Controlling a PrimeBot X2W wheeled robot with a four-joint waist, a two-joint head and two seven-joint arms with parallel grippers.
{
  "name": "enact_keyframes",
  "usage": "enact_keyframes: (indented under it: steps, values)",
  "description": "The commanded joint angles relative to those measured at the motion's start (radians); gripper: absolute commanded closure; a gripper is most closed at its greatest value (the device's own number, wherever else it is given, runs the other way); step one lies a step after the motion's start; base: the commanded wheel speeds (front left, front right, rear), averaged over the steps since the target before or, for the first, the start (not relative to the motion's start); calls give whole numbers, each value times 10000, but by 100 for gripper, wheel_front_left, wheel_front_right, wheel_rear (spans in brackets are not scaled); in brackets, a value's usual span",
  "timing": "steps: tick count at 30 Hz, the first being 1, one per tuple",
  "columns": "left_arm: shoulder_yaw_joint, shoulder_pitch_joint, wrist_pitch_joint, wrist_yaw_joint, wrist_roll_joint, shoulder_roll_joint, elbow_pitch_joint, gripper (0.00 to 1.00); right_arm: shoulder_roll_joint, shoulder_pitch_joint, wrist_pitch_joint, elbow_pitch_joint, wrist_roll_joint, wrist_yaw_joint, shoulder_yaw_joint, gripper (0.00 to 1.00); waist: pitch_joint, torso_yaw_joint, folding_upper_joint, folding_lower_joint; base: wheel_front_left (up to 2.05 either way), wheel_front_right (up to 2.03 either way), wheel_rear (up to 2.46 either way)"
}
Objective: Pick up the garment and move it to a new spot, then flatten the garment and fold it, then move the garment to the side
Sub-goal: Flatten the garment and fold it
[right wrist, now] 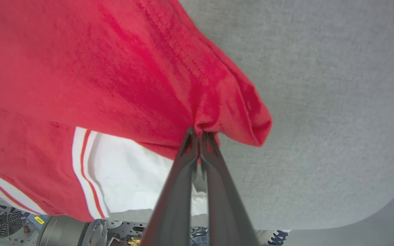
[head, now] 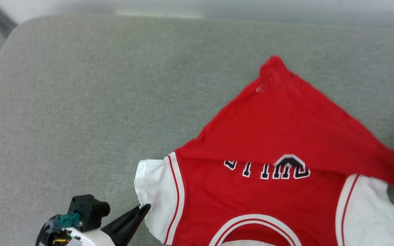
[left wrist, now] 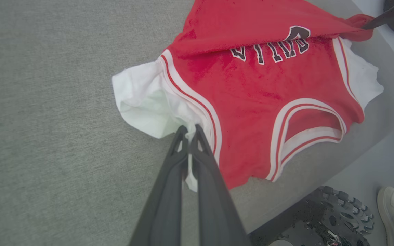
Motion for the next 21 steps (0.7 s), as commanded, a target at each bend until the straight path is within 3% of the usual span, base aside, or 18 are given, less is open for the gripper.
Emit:
enact_keyframes:
  steps: [1, 12, 21]
  values:
    - [34, 168, -129, 56, -15, -72, 73, 100, 26, 780, -120, -288, 180, -3, -121, 100, -638, -617, 0, 1, 0, 0, 0]
    - [55, 521, -368, 329, 20, -121, 285, 100, 583, 3837, -882, -1369, 812, -3, -816, 100, -1366, -1226, 0, 1, 0, 0, 0]
    - [56, 537, -403, 495, 56, -136, 172, 100, 861, 4656, -1344, -1460, 1072, -3, -719, 100, -1476, -1333, 0, 1, 0, 0, 0]
